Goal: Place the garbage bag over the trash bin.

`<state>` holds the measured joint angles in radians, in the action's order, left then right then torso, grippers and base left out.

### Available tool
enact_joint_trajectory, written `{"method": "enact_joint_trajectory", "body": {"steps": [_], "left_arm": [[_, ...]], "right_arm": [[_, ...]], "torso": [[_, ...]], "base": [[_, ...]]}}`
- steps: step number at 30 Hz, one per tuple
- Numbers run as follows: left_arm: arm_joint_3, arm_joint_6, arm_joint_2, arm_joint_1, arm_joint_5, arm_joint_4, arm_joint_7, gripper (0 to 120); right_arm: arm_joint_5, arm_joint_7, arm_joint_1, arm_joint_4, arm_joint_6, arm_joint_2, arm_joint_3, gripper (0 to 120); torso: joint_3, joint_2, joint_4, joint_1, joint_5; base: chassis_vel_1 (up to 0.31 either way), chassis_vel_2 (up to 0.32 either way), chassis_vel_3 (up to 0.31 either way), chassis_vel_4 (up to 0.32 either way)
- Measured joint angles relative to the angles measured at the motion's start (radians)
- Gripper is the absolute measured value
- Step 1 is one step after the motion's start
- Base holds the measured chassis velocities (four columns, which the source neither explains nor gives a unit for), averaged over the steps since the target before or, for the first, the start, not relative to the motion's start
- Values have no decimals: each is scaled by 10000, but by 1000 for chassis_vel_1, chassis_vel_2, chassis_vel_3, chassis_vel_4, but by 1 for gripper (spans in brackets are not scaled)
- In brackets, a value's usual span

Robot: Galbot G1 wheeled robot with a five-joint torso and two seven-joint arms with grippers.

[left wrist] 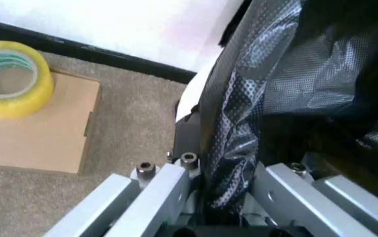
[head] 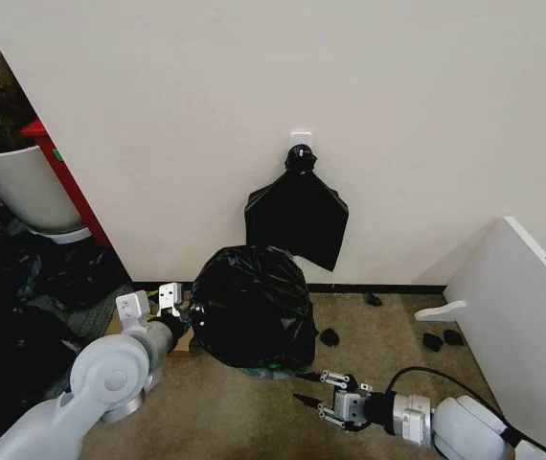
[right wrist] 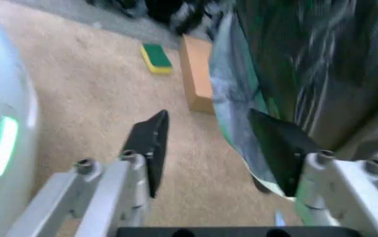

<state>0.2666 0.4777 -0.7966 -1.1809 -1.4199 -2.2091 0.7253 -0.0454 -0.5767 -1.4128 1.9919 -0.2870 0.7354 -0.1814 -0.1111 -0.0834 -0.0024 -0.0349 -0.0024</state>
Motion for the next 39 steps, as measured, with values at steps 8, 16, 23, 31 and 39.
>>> {"method": "enact_joint_trajectory", "body": {"steps": [8, 16, 23, 31, 39], "left_arm": [[478, -160, 112, -904, 1175, 40, -1426, 0], [847, -1803, 220, -2147, 3873, 388, -4507, 0], [1187, -2745, 232, -2859, 4194, 526, -5861, 0], [1442, -3059, 98, -3759, 4669, 192, -6252, 0], [1291, -3183, 32, -4013, 5078, -52, -6282, 0]], "right_arm": [[3829, -658, -24, 1194, 691, -204, -559, 76], [9822, 774, 470, 1678, 2656, -339, -2220, 100], [11920, 921, 585, 1256, 3289, -430, -2486, 100], [12609, 826, 738, 833, 3636, -498, -1924, 100], [12425, 719, 624, 776, 3786, -652, -1679, 100]], "torso": [[0, 0, 2, 0, -5], [0, 0, 3, 0, -2], [0, 0, 2, 0, 1], [0, 0, 2, 0, 0], [0, 0, 1, 0, -1]], "base": [[0, 0, 0, 0], [0, 0, 0, 0], [0, 0, 0, 0], [0, 0, 0, 0], [0, 0, 0, 0]]}}
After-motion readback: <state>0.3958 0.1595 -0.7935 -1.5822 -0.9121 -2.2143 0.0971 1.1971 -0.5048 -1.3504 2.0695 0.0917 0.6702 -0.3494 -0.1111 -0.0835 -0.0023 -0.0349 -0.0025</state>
